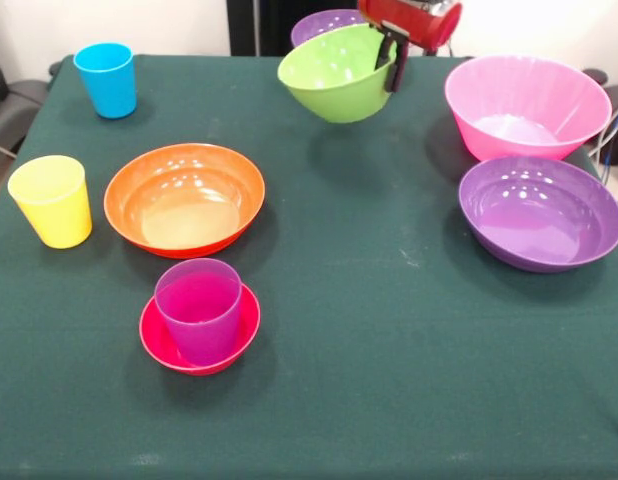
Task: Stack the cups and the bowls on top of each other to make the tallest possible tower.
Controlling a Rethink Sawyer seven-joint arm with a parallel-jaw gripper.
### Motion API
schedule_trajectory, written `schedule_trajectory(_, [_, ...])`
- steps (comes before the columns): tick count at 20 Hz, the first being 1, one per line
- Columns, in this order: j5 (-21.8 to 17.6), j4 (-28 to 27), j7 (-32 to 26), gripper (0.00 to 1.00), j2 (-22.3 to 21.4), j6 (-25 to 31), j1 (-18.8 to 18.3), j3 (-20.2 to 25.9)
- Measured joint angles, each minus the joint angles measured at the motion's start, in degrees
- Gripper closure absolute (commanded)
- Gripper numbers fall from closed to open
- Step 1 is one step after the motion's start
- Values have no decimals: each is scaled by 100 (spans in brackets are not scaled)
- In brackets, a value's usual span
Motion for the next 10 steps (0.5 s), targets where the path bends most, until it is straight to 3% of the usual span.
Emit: schedule_trajectory(10, [-288, -719, 0, 100, 24, 359, -117, -45])
